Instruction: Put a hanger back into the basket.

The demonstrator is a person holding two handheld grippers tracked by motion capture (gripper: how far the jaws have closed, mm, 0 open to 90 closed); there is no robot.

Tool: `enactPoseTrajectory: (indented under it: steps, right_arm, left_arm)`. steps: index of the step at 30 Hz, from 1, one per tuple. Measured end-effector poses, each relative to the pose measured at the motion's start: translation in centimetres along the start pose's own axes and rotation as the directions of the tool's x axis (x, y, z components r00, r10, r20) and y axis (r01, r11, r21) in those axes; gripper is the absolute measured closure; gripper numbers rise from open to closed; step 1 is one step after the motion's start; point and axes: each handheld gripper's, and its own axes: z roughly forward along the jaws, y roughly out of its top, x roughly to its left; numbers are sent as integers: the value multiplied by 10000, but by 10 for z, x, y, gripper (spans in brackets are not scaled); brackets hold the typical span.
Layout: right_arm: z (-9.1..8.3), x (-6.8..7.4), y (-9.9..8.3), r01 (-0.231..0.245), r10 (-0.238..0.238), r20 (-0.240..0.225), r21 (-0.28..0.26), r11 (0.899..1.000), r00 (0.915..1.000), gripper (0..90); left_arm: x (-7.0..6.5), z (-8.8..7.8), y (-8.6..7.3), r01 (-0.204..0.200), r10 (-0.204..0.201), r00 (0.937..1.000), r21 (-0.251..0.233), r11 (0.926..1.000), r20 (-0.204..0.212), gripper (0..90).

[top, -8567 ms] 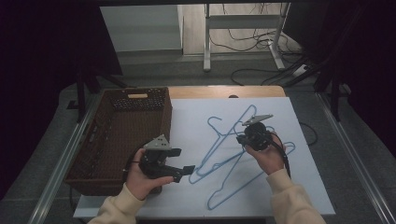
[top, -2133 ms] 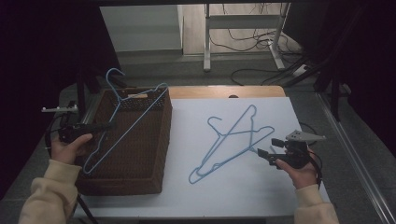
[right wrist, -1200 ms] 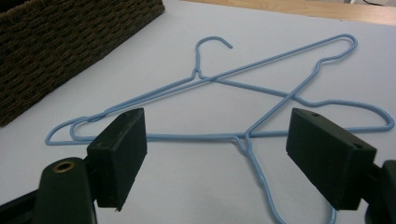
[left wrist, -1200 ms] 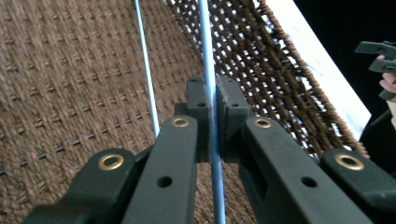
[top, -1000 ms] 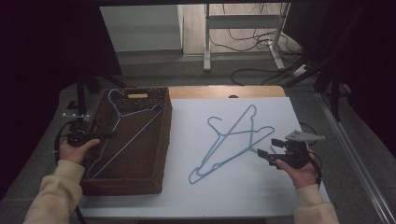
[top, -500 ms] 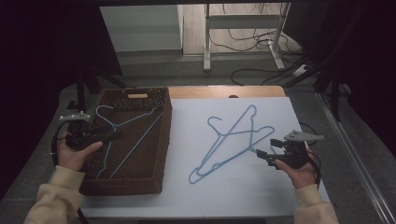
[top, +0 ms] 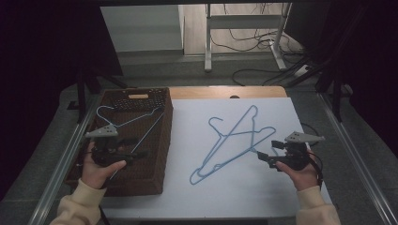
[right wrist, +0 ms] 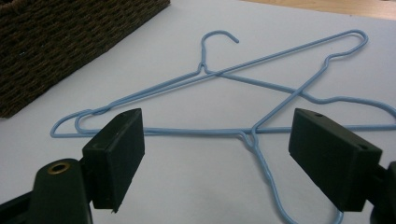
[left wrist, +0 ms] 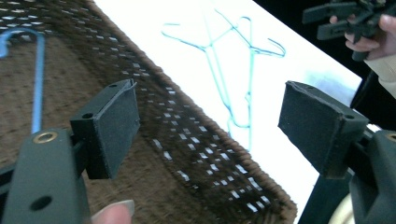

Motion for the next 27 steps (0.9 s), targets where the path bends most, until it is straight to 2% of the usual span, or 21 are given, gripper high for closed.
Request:
enactPoseTrajectory:
  steps: [1,3,6,14,27]
  right_arm:
    - [0,0,0,0,0,9,13,10000,10000,186]
    - [0,1,0,16,-16,-16,24,10000,10000,186]
    - [1,1,-1,110,-110,-30,95,9999,9999,186]
    - [3,4,-1,298,-298,24,264,9992,9996,184]
    - [5,6,-2,362,-365,40,517,9980,9993,180]
  left_arm:
    - [-7,9,-1,-156,153,9998,188,9997,135,205]
    - [-12,15,-2,-269,263,9994,317,9991,216,201]
    - [-17,21,-2,-399,393,9991,408,9984,155,199]
    - [-20,30,0,-481,479,9988,545,9974,64,199]
    - [-20,32,0,-604,612,9980,517,9968,-152,196]
